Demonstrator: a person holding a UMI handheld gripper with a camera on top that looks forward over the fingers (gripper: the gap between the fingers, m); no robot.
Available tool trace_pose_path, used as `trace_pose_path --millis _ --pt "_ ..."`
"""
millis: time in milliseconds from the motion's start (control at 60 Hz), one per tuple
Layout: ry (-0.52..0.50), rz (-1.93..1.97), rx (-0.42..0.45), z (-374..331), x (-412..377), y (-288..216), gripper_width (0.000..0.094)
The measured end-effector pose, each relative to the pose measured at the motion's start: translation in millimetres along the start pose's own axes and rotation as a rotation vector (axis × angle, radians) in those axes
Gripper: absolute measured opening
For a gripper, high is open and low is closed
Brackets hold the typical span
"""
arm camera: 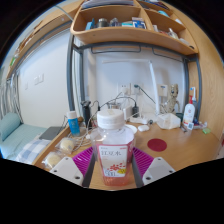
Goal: Pour water
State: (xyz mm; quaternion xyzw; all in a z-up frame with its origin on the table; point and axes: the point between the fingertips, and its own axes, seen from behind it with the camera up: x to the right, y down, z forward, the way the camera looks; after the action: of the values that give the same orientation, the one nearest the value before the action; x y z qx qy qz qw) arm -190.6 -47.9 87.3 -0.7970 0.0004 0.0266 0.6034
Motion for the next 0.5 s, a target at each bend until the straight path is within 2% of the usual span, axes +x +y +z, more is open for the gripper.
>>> trace_pose_path --millis 67,233,367,433,500 --pt "-0.01 -0.016 0.009 1 -2 0 0.06" --pt "-0.043 -0.028 0.02 0 -6 1 0.0466" --pt "-0.06 -0.06 0.01 1 -11 1 0.0464" --pt "-0.096 -0.06 -0.023 2 -22 -2 0.0463" --pt "-0.134 -0.04 -0.017 3 -33 -20 0.0464"
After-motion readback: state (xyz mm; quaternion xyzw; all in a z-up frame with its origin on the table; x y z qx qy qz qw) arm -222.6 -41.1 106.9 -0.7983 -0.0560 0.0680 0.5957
